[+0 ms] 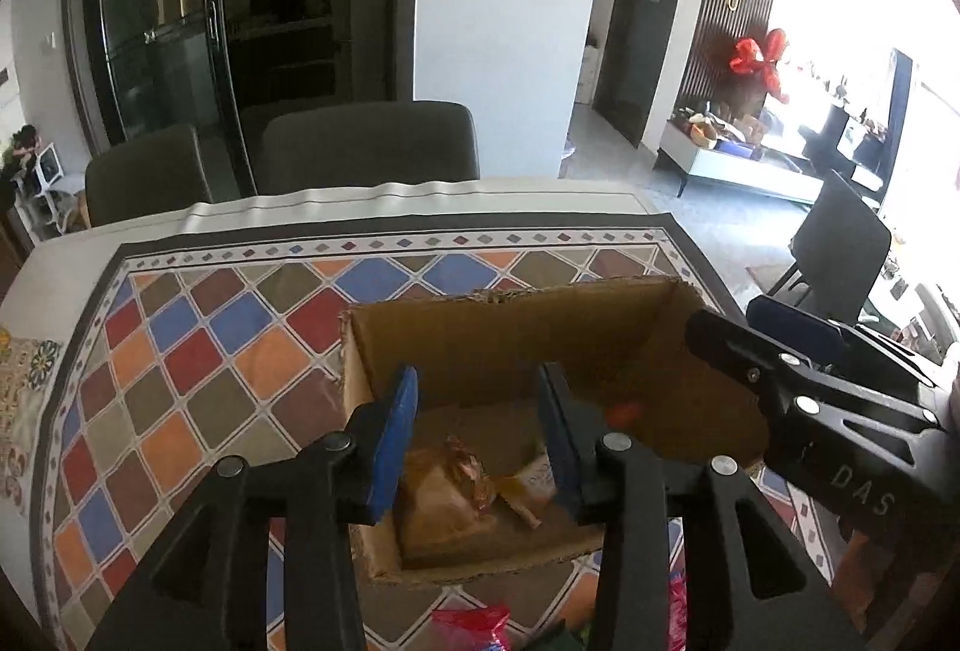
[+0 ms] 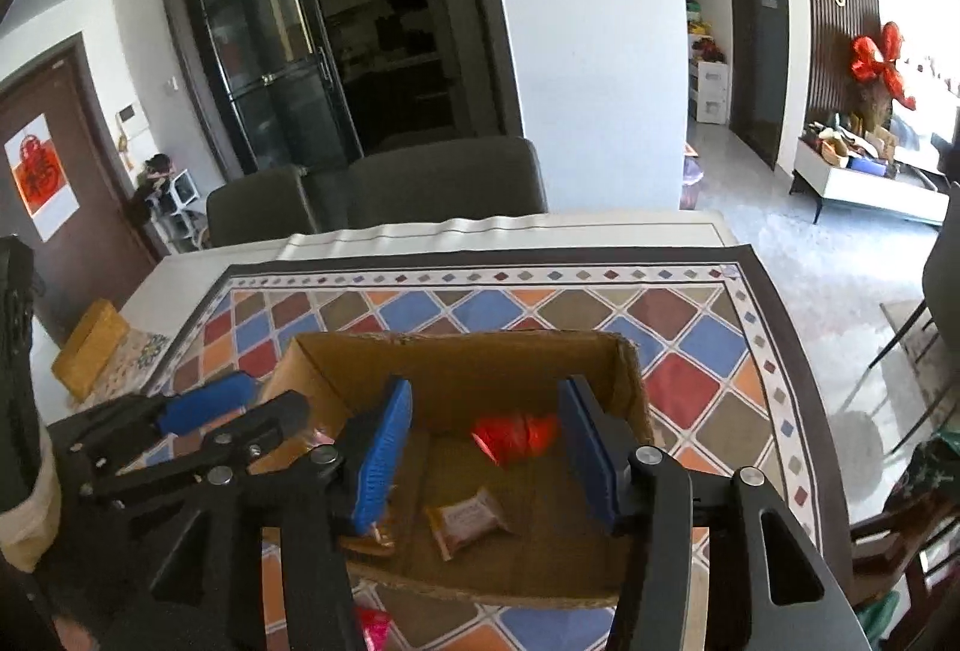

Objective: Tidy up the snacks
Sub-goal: 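Move both open tools back to the snack pile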

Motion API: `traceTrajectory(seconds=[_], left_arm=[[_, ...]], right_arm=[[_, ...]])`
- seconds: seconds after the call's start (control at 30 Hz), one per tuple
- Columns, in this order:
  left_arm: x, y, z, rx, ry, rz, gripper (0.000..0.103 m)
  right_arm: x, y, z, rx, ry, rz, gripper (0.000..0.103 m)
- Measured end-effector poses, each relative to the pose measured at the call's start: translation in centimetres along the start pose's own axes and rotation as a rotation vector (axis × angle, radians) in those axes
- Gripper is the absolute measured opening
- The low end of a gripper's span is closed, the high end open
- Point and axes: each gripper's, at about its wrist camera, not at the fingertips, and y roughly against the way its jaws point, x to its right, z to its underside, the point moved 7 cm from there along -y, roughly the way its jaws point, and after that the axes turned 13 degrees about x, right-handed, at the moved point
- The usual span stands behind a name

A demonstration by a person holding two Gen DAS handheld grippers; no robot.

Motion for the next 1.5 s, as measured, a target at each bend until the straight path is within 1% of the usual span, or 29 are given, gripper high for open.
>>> traceTrajectory(seconds=[0.07, 0.17, 0.33, 0.53, 0.73, 1.03, 1.2, 1.3, 1.37, 1.5], left_arm=[[0.1, 0.6, 0.2, 0.008, -0.009, -0.002, 0.046], [0.2, 1.4, 0.4, 0.018, -0.026, -0.009, 0.048], [0.3, 3.3, 1.1, 0.036, -0.039, -0.003, 0.049], [0.4, 6.2, 1.9, 0.073, -0.025, 0.017, 0.050], [0.8, 8.7, 2.9, 0.109, -0.030, 0.017, 0.054], [2.5, 10.5, 6.0, 0.096, -0.041, 0.045, 0.055], [3.5, 11.1, 8.0, 0.073, -0.026, 0.083, 0.056], [4.2, 11.2, 9.3, 0.058, -0.033, 0.088, 0.056], [4.6, 11.2, 10.1, 0.047, -0.038, 0.088, 0.057], [5.1, 10.9, 11.9, 0.013, -0.032, 0.091, 0.058]], right_arm=[[0.2, 0.3, 0.3, -0.001, -0.001, 0.005, 0.053], [0.0, 1.0, 0.5, 0.000, -0.002, -0.010, 0.053], [-0.8, 2.6, 0.9, 0.017, 0.031, -0.023, 0.053], [-1.7, 5.1, 1.5, 0.046, 0.064, -0.037, 0.053], [-2.3, 7.4, 2.4, 0.060, 0.067, -0.065, 0.053], [-2.0, 10.1, 5.2, 0.071, 0.059, -0.070, 0.053], [-1.1, 10.9, 7.0, 0.052, 0.038, -0.067, 0.053], [-0.5, 11.3, 8.2, 0.034, 0.018, -0.068, 0.053], [-0.1, 11.5, 9.2, 0.024, 0.006, -0.063, 0.059], [0.9, 11.9, 10.9, 0.006, -0.005, -0.043, 0.059]])
